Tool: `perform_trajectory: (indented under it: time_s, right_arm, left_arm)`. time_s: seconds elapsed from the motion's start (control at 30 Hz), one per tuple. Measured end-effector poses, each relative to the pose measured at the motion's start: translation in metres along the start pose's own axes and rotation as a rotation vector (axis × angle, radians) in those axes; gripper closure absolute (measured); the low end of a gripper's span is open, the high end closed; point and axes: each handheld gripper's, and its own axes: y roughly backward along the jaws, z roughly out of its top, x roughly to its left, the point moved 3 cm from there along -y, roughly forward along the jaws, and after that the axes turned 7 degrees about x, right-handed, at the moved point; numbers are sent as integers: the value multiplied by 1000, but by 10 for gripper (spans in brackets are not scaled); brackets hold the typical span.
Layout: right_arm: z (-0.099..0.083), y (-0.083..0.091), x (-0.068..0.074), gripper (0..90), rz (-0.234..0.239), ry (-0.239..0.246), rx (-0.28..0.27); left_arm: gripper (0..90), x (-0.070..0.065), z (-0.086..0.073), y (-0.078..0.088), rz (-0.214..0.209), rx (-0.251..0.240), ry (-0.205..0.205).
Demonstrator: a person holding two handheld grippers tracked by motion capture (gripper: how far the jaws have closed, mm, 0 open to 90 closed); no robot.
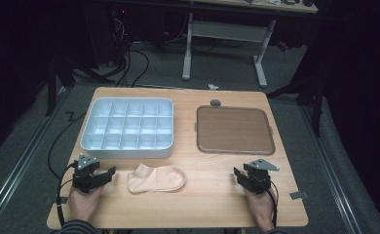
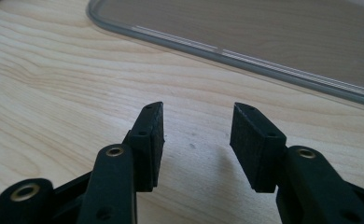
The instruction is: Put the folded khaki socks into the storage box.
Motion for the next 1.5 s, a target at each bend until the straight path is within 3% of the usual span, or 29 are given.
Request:
perform_trajectory:
  time_s: [0.07, 0.3, 0.33, 0.37, 0.43, 0.57, 0.7, 0.87, 1.13, 1.33, 1.5]
  right_arm:
    - [0, 2, 3, 536, 9, 1, -12]
    - [2, 2, 16, 520, 47, 26, -19]
    - [2, 2, 20, 535, 61, 28, -11]
    - [2, 2, 20, 535, 61, 28, -11]
    - [3, 3, 28, 551, 71, 51, -4]
    - [1, 1, 36, 574, 96, 50, -4]
    - [3, -2, 51, 611, 131, 66, 6]
    - [5, 4, 66, 627, 168, 96, -11]
    - [14, 4, 102, 631, 248, 168, -26]
    - [24, -3, 123, 630, 287, 210, -10]
    - [33, -6, 133, 623, 313, 191, -16]
  left_arm:
    - [338, -3, 0, 1, -58, 10, 20]
    - [342, -17, 3, 8, -125, 13, 14]
    - [381, -22, 3, 10, -141, 21, 14]
    - [383, -22, 3, 10, -141, 21, 14]
    - [391, -32, 2, 10, -126, 17, -26]
    - [390, -40, 1, 8, -147, 6, -29]
    - [423, -51, 2, 9, -110, -15, -91]
    - [416, -58, 4, 6, -138, -5, -100]
    - [397, -66, 5, 1, -110, 34, -129]
    - [394, -71, 1, -4, -125, 27, -124]
    - [394, -75, 2, -9, -105, 38, -150]
